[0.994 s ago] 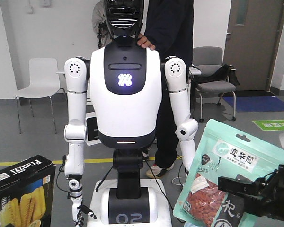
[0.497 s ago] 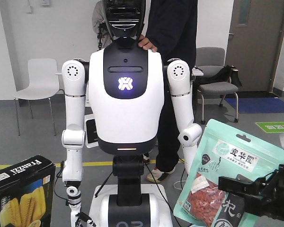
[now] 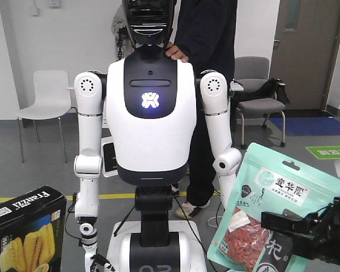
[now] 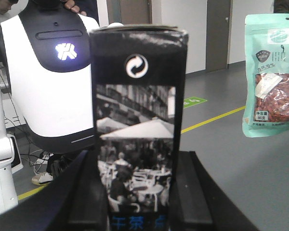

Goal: Pick snacks and fruit into basket
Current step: 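Hold both items while driving toward the robot holding the blue basket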

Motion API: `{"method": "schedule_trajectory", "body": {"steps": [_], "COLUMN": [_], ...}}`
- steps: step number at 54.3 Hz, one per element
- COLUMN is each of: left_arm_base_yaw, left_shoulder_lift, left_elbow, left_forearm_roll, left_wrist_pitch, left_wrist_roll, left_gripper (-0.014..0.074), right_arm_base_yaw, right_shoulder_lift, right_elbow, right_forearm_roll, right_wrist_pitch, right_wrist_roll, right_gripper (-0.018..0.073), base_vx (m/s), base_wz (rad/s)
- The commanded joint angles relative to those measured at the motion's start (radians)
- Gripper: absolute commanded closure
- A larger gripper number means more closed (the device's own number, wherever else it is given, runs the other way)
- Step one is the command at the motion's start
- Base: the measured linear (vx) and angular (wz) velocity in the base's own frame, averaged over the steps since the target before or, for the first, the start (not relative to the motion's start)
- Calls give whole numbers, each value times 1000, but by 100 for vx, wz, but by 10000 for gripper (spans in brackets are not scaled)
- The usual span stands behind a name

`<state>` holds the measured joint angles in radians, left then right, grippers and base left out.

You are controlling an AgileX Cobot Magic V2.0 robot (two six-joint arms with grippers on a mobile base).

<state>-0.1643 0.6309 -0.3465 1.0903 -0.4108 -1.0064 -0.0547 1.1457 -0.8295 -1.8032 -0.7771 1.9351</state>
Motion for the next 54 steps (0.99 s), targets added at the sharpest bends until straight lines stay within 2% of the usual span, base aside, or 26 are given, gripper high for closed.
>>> {"method": "schedule_trajectory", "body": {"steps": [1, 54], "left_arm_base_yaw": [-7, -7], "left_shoulder_lift": [0, 0], "left_elbow": [-29, -29], "left_forearm_roll": [-42, -42], "left_wrist_pitch": [-44, -44], "left_wrist_roll": [-3, -3], "left_gripper": [594, 594], "right_arm_base_yaw": [-2, -2], "right_shoulder_lift": [-23, -23], "right_elbow": [-29, -29], "right_forearm_roll": [8, 10], "right_wrist_pitch": [7, 21], "right_wrist_roll": [-8, -5], "right_gripper": [570, 570], "base_vx": [0, 0], "base_wz": [0, 0]}}
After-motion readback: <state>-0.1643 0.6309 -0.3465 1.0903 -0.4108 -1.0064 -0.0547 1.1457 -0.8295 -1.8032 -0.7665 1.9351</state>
